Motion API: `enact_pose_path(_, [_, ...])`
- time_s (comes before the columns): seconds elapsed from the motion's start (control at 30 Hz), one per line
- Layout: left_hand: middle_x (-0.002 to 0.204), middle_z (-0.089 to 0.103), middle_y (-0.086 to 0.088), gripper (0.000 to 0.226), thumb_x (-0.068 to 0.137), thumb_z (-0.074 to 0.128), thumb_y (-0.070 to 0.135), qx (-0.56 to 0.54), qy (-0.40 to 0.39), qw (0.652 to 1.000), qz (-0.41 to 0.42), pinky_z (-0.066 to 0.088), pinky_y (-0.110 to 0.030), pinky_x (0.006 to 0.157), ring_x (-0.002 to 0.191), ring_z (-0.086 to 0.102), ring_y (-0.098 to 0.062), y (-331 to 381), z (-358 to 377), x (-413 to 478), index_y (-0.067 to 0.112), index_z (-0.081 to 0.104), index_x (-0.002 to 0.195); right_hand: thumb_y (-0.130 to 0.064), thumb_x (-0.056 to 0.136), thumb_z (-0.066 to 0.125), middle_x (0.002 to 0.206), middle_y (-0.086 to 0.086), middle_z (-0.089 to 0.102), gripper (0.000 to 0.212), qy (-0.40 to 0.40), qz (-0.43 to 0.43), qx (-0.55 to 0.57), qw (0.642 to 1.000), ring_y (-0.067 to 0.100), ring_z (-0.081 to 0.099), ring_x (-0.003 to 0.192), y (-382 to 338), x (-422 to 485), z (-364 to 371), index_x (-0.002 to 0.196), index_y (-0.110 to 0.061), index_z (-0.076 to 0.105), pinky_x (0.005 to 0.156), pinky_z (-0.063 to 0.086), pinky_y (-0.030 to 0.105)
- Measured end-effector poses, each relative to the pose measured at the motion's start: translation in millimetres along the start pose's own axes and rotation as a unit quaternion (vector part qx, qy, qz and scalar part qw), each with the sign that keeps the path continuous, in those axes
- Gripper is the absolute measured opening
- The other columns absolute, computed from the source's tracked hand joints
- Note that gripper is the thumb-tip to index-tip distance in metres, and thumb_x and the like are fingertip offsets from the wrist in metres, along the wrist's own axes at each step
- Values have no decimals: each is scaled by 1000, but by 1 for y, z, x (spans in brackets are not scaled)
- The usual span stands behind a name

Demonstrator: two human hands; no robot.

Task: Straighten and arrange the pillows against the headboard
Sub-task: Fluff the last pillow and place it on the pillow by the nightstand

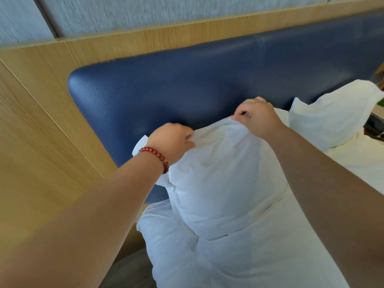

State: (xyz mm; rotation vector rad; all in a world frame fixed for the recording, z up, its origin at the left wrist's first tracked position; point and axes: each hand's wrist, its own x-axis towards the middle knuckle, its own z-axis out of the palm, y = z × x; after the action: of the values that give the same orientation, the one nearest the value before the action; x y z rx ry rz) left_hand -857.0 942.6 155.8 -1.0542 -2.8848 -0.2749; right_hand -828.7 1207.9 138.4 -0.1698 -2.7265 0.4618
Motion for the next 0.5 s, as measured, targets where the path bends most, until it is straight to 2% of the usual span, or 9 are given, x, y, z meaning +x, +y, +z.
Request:
enact_pose_path(0.03, [81, 60, -2, 23, 97, 51, 30, 11, 8, 1000, -9, 51, -39, 71, 86, 60, -27, -2, 1, 1, 12, 60, 85, -32, 94, 60, 88, -4, 66, 22, 19, 15, 39, 999, 23, 52, 96, 2, 1, -2, 82, -15, 66, 85, 43, 40])
enact_pose_path(0.1, [73, 59, -2, 26, 100, 44, 27, -38, 39, 998, -41, 48, -35, 63, 73, 58, -25, -7, 3, 2, 15, 58, 82, -32, 97, 55, 81, 2, 64, 24, 19, 37, 92, 995, 26, 57, 86, 5, 2, 0, 85, -12, 59, 79, 48, 41])
enact_pose_path(0.17, [64, 54, 1, 30, 101, 42, 26, -116, 79, 987, -72, 40, -30, 54, 60, 51, -19, -12, 4, -1, 19, 53, 74, -35, 98, 54, 70, 1, 58, 26, 23, 10, 61, 998, 31, 56, 76, 7, 2, 7, 83, -14, 52, 76, 48, 42])
enact_pose_path(0.23, [56, 46, 3, 34, 102, 42, 25, -159, 104, 977, -97, 32, -27, 48, 49, 42, -14, -13, 8, -5, 20, 47, 69, -41, 94, 59, 67, -4, 55, 28, 35, -34, 20, 999, 27, 53, 76, 14, 2, 8, 82, -17, 53, 83, 43, 41])
enact_pose_path(0.3, [54, 44, 2, 35, 101, 42, 24, -184, 124, 969, -109, 30, -27, 47, 46, 37, -15, -15, 13, -8, 17, 47, 68, -48, 88, 65, 90, -8, 60, 22, 6, -19, -6, 1000, 20, 52, 96, 30, 3, 0, 93, -26, 63, 93, 38, 39])
enact_pose_path(0.37, [56, 44, 0, 34, 102, 42, 24, -195, 139, 964, -115, 32, -29, 46, 47, 37, -17, -15, 18, -10, 10, 50, 72, -47, 86, 68, 118, -7, 56, 24, -20, 51, -7, 998, 22, 45, 116, 58, 2, -9, 107, -35, 68, 102, 33, 38])
enact_pose_path(0.4, [56, 45, 0, 33, 102, 42, 24, -193, 147, 963, -115, 32, -30, 46, 48, 38, -17, -14, 21, -11, 8, 50, 74, -45, 86, 70, 126, -6, 54, 24, -20, 88, 20, 996, 24, 43, 122, 70, 0, -12, 108, -36, 69, 106, 32, 37])
enact_pose_path(0.47, [56, 45, 1, 33, 102, 42, 24, -184, 160, 963, -114, 32, -30, 46, 48, 40, -17, -11, 24, -10, 8, 50, 75, -37, 86, 73, 129, -5, 54, 16, 2, 135, 108, 985, 21, 46, 124, 85, -2, -14, 100, -30, 73, 109, 33, 33])
enact_pose_path(0.5, [55, 45, 1, 32, 102, 42, 24, -181, 167, 962, -116, 32, -29, 46, 48, 41, -17, -10, 25, -9, 9, 50, 74, -32, 87, 72, 126, -5, 57, 10, 12, 146, 152, 977, 18, 50, 121, 88, -1, -14, 95, -25, 73, 106, 36, 30])
